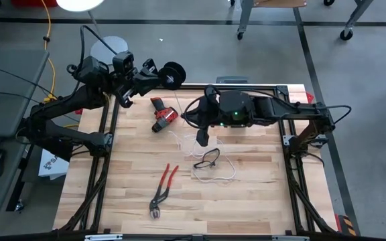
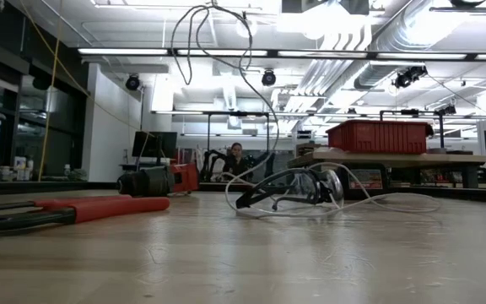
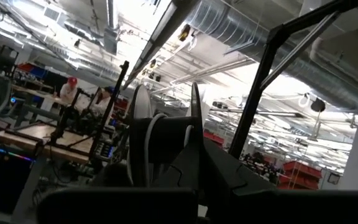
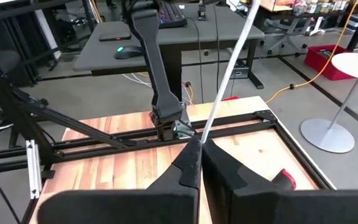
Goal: Coil cords
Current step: Coil the white wire onto the black spool
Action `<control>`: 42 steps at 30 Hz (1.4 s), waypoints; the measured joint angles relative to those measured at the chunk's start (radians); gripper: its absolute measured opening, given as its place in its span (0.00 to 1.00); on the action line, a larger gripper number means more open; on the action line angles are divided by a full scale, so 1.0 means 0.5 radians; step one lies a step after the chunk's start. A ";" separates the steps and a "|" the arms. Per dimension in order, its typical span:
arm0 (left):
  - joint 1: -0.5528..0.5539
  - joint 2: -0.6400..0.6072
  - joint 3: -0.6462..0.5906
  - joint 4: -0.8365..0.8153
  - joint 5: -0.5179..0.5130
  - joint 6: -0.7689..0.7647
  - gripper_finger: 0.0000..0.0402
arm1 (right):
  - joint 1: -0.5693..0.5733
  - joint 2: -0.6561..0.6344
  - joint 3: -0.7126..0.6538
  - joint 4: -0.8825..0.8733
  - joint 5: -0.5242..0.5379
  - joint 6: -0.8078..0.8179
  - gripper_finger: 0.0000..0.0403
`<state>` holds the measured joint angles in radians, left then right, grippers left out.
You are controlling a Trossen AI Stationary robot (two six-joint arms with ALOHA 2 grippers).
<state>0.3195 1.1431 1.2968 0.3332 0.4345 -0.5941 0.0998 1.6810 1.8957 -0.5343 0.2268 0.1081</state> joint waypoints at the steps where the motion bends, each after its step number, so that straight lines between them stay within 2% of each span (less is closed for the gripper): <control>1: 0.000 0.000 0.000 -0.001 0.001 0.000 0.00 | 0.003 0.000 0.000 -0.001 -0.001 0.008 0.00; 42: -0.001 0.002 0.000 -0.169 0.019 -0.067 0.00 | 0.081 -0.001 -0.002 -0.134 -0.002 0.066 0.00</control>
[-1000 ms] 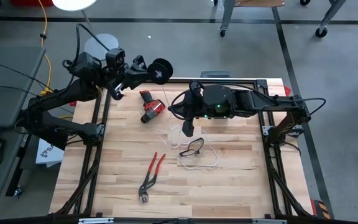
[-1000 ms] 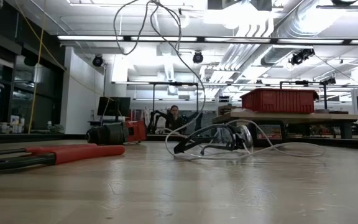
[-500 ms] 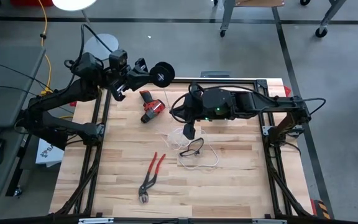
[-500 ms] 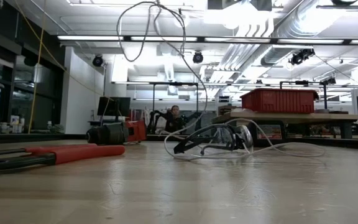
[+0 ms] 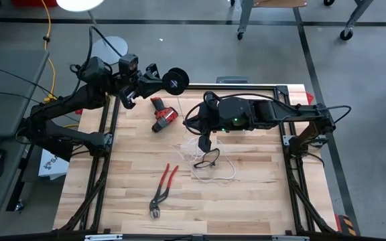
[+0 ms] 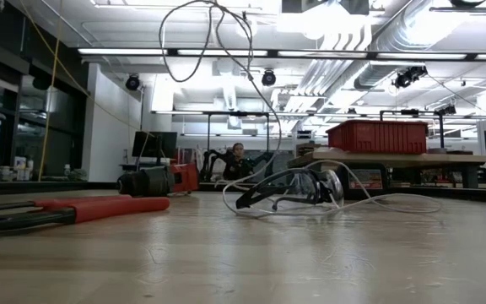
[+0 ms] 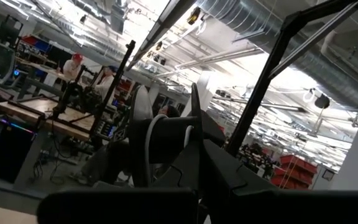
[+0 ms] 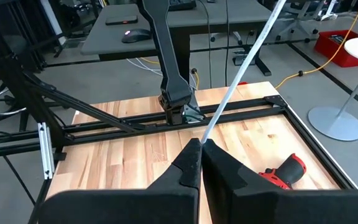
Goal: Coil cords
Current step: Coil the white wire onto the black spool
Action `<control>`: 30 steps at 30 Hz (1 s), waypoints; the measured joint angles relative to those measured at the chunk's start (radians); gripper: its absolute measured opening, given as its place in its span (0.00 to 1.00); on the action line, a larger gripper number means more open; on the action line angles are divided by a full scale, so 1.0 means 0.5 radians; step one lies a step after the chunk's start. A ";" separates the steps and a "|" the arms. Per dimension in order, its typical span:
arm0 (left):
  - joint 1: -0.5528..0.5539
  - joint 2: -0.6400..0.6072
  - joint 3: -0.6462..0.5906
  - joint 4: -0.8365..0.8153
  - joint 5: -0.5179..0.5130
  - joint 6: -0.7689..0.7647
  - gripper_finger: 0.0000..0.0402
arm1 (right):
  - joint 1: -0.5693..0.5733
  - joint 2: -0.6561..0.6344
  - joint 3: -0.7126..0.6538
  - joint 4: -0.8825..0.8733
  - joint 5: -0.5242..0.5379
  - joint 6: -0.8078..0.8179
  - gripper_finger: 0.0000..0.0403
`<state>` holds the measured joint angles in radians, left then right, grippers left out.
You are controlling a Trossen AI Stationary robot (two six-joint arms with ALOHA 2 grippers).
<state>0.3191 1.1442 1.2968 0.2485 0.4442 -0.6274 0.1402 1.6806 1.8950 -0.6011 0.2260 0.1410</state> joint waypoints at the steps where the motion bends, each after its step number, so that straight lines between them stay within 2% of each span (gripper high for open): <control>1: 0.000 0.000 0.000 0.000 0.000 -0.001 0.00 | 0.000 0.000 0.000 -0.001 0.000 0.000 0.00; 8: 0.000 0.000 0.000 -0.032 -0.001 -0.004 0.00 | 0.001 0.000 0.000 -0.005 -0.005 -0.005 0.00; 11: 0.001 0.000 0.001 -0.043 0.052 -0.047 0.00 | 0.000 0.000 0.000 -0.007 -0.077 -0.015 0.00; 22: -0.008 -0.002 0.003 -0.307 0.202 -0.506 0.00 | 0.002 -0.016 0.000 0.102 -0.518 -0.057 0.00; 30: -0.028 -0.046 0.004 -0.336 0.420 -0.879 0.00 | 0.041 -0.109 0.017 0.077 -0.581 -0.095 0.00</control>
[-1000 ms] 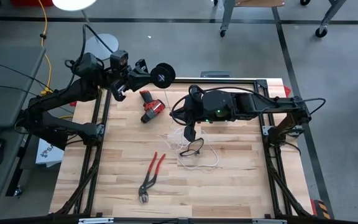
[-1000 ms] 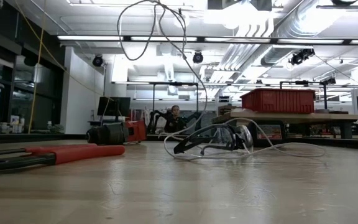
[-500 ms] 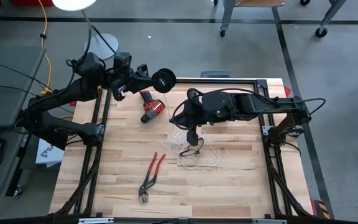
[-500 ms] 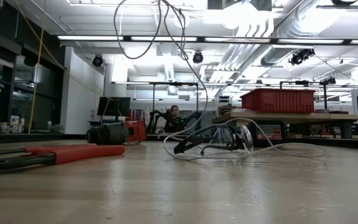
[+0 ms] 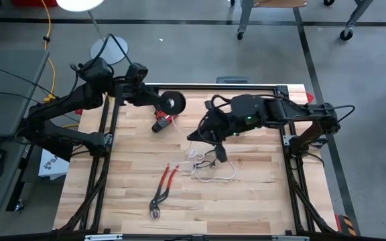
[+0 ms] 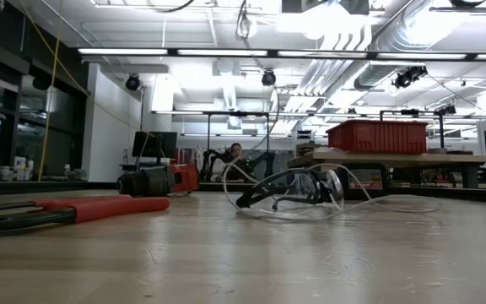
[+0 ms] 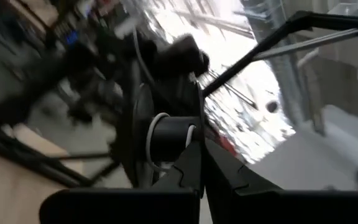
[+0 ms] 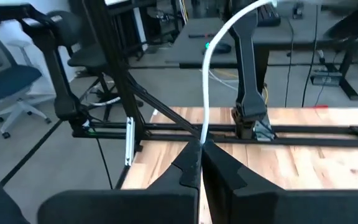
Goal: Coil cords
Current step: Coil the white wire onto the black spool
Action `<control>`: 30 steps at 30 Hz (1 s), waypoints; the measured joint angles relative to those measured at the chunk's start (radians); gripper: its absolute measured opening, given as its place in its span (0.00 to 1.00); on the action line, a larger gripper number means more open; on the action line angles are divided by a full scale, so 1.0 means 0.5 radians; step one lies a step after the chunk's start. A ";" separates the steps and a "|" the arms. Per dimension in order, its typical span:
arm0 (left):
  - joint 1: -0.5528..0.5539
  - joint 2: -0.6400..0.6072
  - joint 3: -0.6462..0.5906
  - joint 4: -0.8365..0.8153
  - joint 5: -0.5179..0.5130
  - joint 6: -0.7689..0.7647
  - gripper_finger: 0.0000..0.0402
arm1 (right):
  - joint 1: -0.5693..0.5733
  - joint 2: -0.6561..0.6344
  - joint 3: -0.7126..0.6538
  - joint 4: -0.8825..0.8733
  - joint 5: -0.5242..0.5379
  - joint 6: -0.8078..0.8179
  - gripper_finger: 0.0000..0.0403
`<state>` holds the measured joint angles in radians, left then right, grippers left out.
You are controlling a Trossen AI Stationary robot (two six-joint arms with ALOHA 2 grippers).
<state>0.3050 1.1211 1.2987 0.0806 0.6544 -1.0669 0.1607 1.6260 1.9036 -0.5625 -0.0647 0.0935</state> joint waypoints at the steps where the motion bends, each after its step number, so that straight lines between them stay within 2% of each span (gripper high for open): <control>1: -0.011 -0.004 0.000 -0.010 0.036 -0.059 0.00 | 0.000 -0.017 0.001 0.000 0.000 -0.008 0.00; 5: -0.082 -0.013 0.000 -0.153 0.186 -0.212 0.00 | -0.003 -0.081 0.002 0.004 0.004 -0.038 0.00; 9: -0.169 -0.011 0.000 -0.257 0.251 -0.259 0.00 | -0.024 -0.128 0.003 -0.005 0.067 -0.079 0.00; 18: -0.285 0.047 0.000 -0.268 0.247 -0.273 0.00 | -0.134 -0.111 -0.003 0.055 0.108 -0.121 0.00; 22: -0.331 0.121 0.000 -0.259 0.268 -0.275 0.00 | -0.170 -0.098 -0.003 0.216 0.097 -0.154 0.00; 25: -0.348 0.181 -0.001 -0.126 0.298 -0.313 0.00 | -0.193 -0.091 -0.003 0.251 0.053 -0.158 0.00; 30: -0.348 0.279 -0.001 0.333 0.308 -0.464 0.00 | -0.202 -0.066 -0.003 0.244 0.052 -0.173 0.00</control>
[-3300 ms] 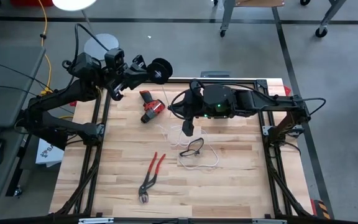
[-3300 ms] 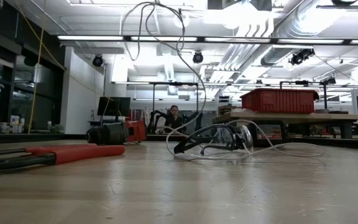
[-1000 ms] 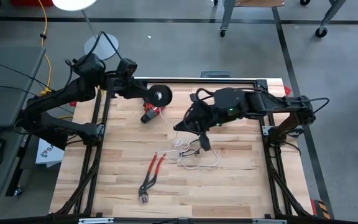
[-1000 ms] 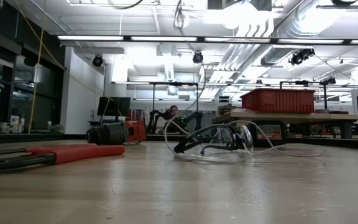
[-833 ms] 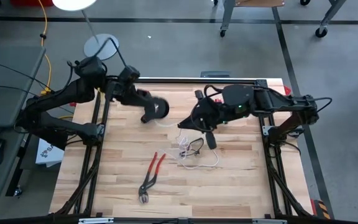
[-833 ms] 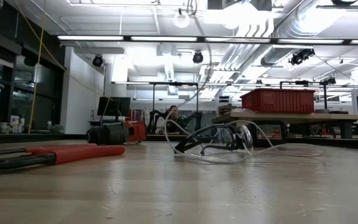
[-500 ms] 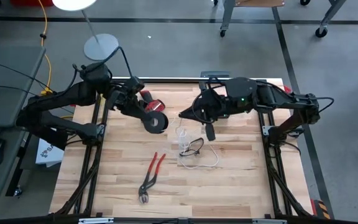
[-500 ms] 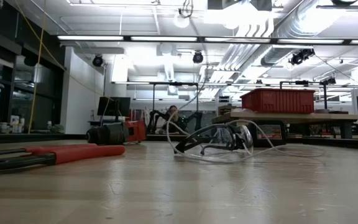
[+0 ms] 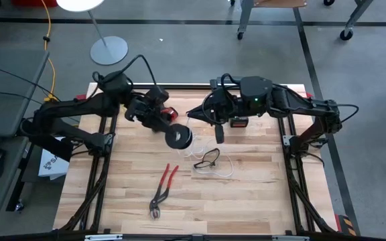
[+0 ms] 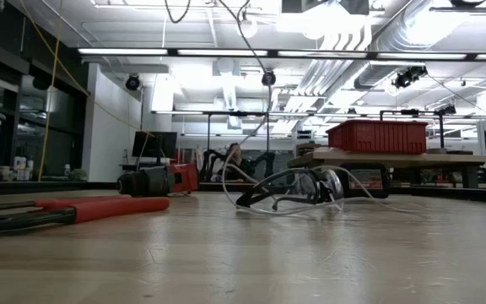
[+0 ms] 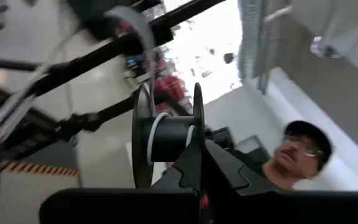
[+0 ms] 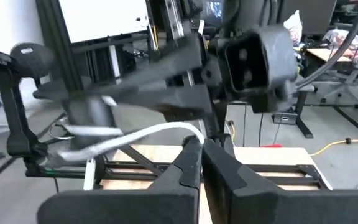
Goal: Coil cords
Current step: Coil the white wire onto the black spool
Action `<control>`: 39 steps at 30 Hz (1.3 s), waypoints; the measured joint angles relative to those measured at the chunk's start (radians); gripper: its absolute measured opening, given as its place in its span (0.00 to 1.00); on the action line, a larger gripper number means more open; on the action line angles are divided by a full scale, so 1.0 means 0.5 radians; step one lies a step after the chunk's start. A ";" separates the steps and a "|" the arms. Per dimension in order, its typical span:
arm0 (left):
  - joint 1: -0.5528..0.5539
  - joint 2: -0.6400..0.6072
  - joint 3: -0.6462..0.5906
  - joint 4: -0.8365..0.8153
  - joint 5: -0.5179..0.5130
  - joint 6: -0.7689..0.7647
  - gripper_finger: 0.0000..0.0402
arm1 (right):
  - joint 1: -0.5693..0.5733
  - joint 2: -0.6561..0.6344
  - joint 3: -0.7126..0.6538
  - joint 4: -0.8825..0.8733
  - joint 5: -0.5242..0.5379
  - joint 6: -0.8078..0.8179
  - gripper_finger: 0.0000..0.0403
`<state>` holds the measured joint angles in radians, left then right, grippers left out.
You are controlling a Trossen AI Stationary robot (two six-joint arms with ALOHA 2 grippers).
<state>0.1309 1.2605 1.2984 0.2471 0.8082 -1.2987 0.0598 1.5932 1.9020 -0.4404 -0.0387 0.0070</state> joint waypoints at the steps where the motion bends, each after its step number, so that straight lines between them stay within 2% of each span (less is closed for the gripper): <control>1: 0.004 0.017 0.000 0.079 0.000 -0.033 0.00 | 0.000 0.006 -0.001 0.005 -0.001 -0.010 0.00; 9: 0.009 0.151 -0.002 0.363 0.024 -0.173 0.00 | -0.017 0.073 -0.001 0.232 -0.031 -0.015 0.00; 20: 0.027 0.217 -0.002 0.797 -0.029 -0.221 0.00 | -0.019 0.097 -0.001 0.237 -0.098 0.031 0.00; 34: 0.139 0.218 -0.002 0.982 -0.257 0.161 0.00 | -0.014 0.209 0.000 0.421 -0.135 0.220 0.00; 39: 0.241 0.200 -0.002 1.034 -0.290 0.211 0.00 | -0.014 0.227 0.001 0.361 -0.085 0.255 0.08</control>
<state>0.2515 1.3604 1.2976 0.7642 0.6633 -1.1930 0.0527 1.7069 1.9026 -0.2599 -0.0812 0.1343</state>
